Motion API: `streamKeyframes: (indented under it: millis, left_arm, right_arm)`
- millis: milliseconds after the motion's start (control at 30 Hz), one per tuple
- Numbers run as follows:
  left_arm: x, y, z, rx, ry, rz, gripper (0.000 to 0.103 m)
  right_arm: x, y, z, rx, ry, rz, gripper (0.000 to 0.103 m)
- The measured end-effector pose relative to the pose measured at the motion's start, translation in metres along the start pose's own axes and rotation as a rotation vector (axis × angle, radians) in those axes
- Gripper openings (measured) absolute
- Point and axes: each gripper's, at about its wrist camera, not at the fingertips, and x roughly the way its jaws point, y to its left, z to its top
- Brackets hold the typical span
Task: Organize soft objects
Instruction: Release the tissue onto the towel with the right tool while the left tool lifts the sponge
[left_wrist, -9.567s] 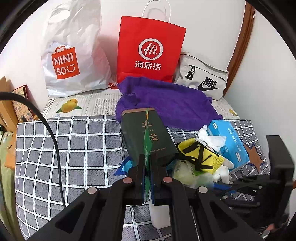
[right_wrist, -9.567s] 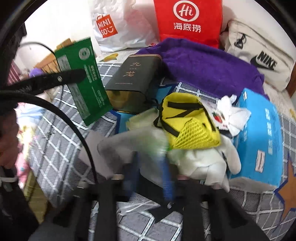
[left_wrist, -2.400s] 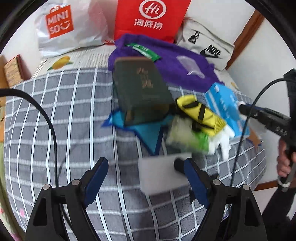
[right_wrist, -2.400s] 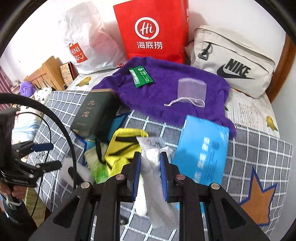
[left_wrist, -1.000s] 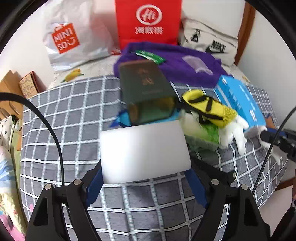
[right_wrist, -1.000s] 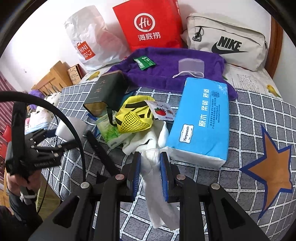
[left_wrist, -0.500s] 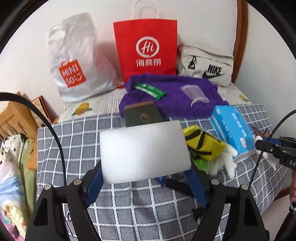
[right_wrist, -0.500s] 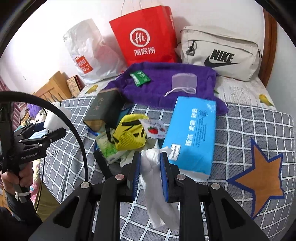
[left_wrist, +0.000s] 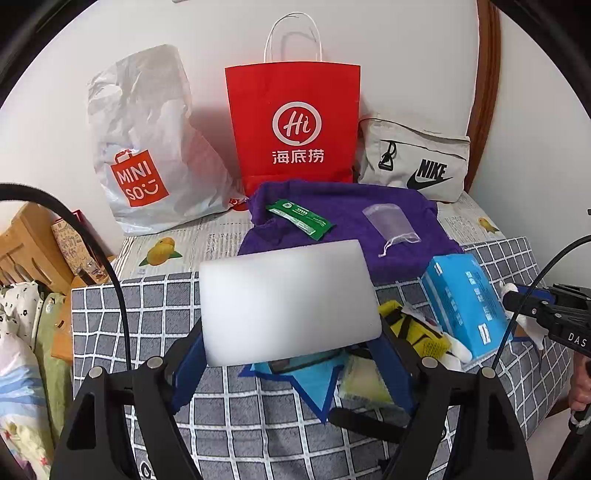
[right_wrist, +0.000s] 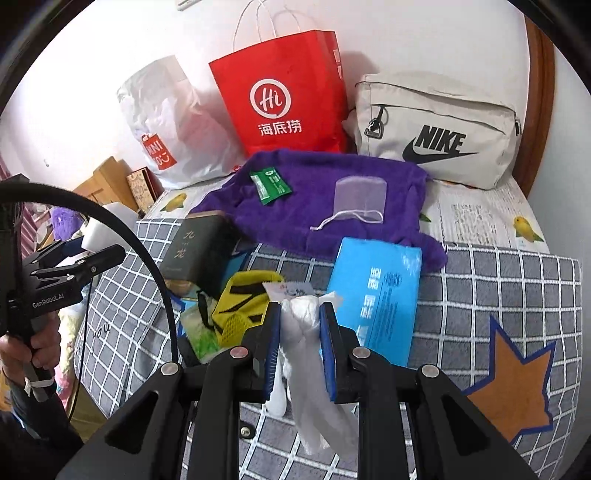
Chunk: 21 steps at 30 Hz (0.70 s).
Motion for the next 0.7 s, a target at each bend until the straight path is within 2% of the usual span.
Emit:
streamKeyframes:
  millis: [333,467,700]
  left_arm:
    - [0.019,0.016,0.016,-0.026,0.015,-0.023,0.08]
    - [0.026,0.023,0.025,-0.046,0.021,-0.06,0.08]
    - [0.05,0.033,0.041,-0.106,0.059,-0.166,0.08]
  right_arm:
    - [0.017,-0.01,0.034,0.012,-0.012,-0.031,0.021]
    - [0.024,-0.017,0.047,0.023,-0.016,-0.038,0.021]
    - [0.047,-0.036,0.073,0.066,-0.018,-0.029,0.021]
